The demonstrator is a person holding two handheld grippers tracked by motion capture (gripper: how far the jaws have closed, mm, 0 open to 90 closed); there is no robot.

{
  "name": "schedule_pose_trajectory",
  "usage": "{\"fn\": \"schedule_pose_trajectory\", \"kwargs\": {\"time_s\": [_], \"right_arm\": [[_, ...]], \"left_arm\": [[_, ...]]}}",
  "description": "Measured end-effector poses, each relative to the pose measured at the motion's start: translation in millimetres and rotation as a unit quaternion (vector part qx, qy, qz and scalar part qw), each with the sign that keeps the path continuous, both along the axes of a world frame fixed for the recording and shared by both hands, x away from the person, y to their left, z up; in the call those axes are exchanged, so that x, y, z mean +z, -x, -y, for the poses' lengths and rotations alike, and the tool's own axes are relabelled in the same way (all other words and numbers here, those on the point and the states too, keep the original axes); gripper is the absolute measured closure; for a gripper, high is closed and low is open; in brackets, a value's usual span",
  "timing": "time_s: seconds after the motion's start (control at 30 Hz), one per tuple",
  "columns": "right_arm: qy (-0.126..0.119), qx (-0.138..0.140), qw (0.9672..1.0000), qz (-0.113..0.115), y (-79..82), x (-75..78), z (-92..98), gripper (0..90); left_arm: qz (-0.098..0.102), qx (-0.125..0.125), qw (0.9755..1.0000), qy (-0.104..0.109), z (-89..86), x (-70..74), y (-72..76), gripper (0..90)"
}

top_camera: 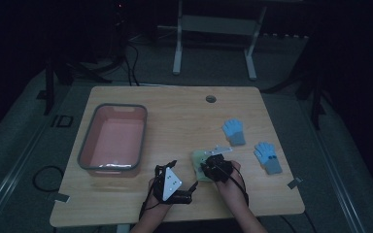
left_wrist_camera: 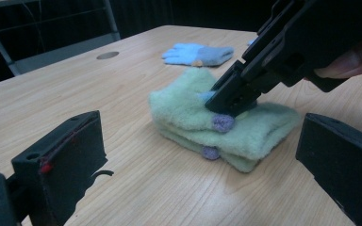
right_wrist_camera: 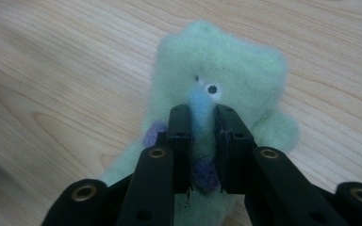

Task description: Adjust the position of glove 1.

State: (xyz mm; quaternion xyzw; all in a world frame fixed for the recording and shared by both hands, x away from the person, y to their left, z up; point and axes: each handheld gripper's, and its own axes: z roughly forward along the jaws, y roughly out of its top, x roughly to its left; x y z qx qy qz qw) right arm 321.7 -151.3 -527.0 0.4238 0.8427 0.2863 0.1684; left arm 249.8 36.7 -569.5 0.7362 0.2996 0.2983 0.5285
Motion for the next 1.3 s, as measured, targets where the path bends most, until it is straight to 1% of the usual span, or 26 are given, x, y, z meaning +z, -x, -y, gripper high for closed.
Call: {"fn": "schedule_pose_trajectory", "kwargs": {"time_s": [0.07, 0.13, 0.2, 0.3, 0.37, 0.43, 0.47, 0.53, 0.6, 0.63, 0.7, 0.77, 0.8, 0.83, 0.87, 0.9, 0.93, 0.97, 1.0, 1.03, 1.07, 1.1, 1.2, 1.23, 1.27, 1.3], "right_arm": [[-0.005, 0.002, 1.0, -0.004, -0.3, 1.0, 1.8, 73.8], [-0.008, 0.008, 0.9999, -0.005, 0.5, 3.6, 4.2, 70.9], [-0.017, 0.015, 0.9997, -0.001, 2.0, 7.6, 8.3, 68.8], [-0.03, 0.028, 0.9992, 0.001, 2.3, 12.3, 16.2, 62.4], [-0.044, 0.038, 0.9983, -0.002, 2.1, 15.1, 22.1, 60.3], [-0.045, 0.046, 0.9979, 0.002, 2.2, 17.3, 27.5, 59.6], [-0.047, 0.052, 0.9975, 0.004, 1.6, 18.0, 30.9, 58.8], [-0.058, 0.065, 0.9962, 0.006, -1.5, 18.1, 39.0, 58.7], [-0.06, 0.074, 0.9954, 0.009, -5.7, 17.8, 47.5, 58.6], [-0.061, 0.075, 0.9953, 0.011, -8.4, 17.7, 52.4, 58.6], [-0.064, 0.079, 0.9947, 0.014, -11.9, 18.5, 58.5, 58.5], [-0.067, 0.088, 0.9937, 0.02, -15.0, 20.2, 63.1, 57.8], [-0.07, 0.094, 0.9929, 0.021, -16.6, 21.2, 64.8, 57.4], [-0.074, 0.098, 0.9922, 0.022, -18.6, 22.3, 66.1, 57.4], [-0.076, 0.104, 0.9913, 0.026, -20.9, 23.4, 67.4, 57.4], [-0.077, 0.106, 0.9911, 0.025, -23.9, 24.5, 68.7, 57.7], [-0.081, 0.111, 0.9902, 0.023, -27.6, 25.5, 69.8, 57.7], [-0.081, 0.111, 0.9902, 0.023, -27.6, 25.5, 69.8, 57.7], [-0.084, 0.12, 0.9889, 0.024, -30.7, 26.6, 70.5, 57.7], [-0.084, 0.134, 0.987, 0.025, -36.5, 28.6, 70.2, 57.6], [-0.086, 0.141, 0.9859, 0.025, -39.0, 29.5, 69.6, 57.1], [-0.085, 0.147, 0.9851, 0.029, -41.0, 30.4, 68.4, 57.0], [-0.09, 0.161, 0.9827, 0.019, -50.0, 30.5, 64.7, 53.8], [-0.093, 0.164, 0.9821, 0.008, -53.1, 29.3, 62.9, 51.7], [-0.092, 0.167, 0.9816, 0.002, -55.9, 27.5, 60.9, 50.5], [-0.093, 0.17, 0.9811, -0.001, -58.3, 25.1, 58.8, 49.4]], "left_arm": [[-0.001, -0.001, 1.0, 0.001, -0.4, 0.1, -0.2, 2.1], [-0.004, -0.015, 0.9998, 0.011, -1.8, 0.1, -0.7, 2.1], [-0.005, -0.017, 0.9998, 0.009, -1.4, 0.2, -0.9, 2.1], [-0.001, -0.016, 0.9998, -0.008, 2.4, 0.3, -0.1, 2.1], [0.001, -0.011, 0.9999, -0.013, 3.9, 0.2, 0.7, 2.1], [0.0, -0.018, 0.9998, -0.01, 4.2, 0.3, 0.7, 2.1], [-0.001, -0.019, 0.9997, -0.014, 5.0, 0.4, 0.8, 2.1], [-0.01, -0.022, 0.9996, -0.017, 6.1, 0.7, 0.2, 2.1], [-0.038, -0.032, 0.9988, 0.0, 5.6, 1.4, -1.8, 2.1], [-0.047, -0.036, 0.9982, 0.0, 5.8, 1.6, -2.7, 2.1], [-0.069, -0.044, 0.9966, -0.007, 7.6, 2.5, -4.7, 2.1], [-0.084, -0.053, 0.9951, -0.008, 9.0, 5.1, -5.9, 2.1], [-0.087, -0.055, 0.9946, -0.008, 9.8, 6.9, -6.1, 2.1], [-0.089, -0.071, 0.9935, -0.003, 9.2, 8.6, -6.1, 2.1], [-0.088, -0.084, 0.9925, -0.004, 9.8, 10.4, -6.1, 2.1], [-0.087, -0.093, 0.9917, -0.015, 11.5, 12.3, -6.3, 2.8], [-0.081, -0.104, 0.991, -0.024, 12.7, 13.8, -6.1, 5.8], [-0.081, -0.104, 0.991, -0.024, 12.7, 13.8, -6.1, 6.3], [-0.078, -0.123, 0.9889, -0.03, 15.2, 16.0, -7.5, 6.3], [-0.076, -0.13, 0.988, -0.034, 16.9, 17.1, -9.0, 11.4], [-0.073, -0.141, 0.9866, -0.037, 18.6, 18.2, -10.8, 15.2], [-0.068, -0.147, 0.9859, -0.043, 21.3, 19.2, -12.4, 18.2], [-0.057, -0.167, 0.981, -0.08, 32.1, 20.9, -20.0, 25.6], [-0.056, -0.174, 0.9787, -0.094, 35.7, 21.1, -23.1, 27.5], [-0.054, -0.183, 0.9762, -0.104, 39.2, 21.3, -25.6, 29.2], [-0.049, -0.186, 0.9734, -0.124, 41.9, 21.6, -28.2, 31.8]]}}
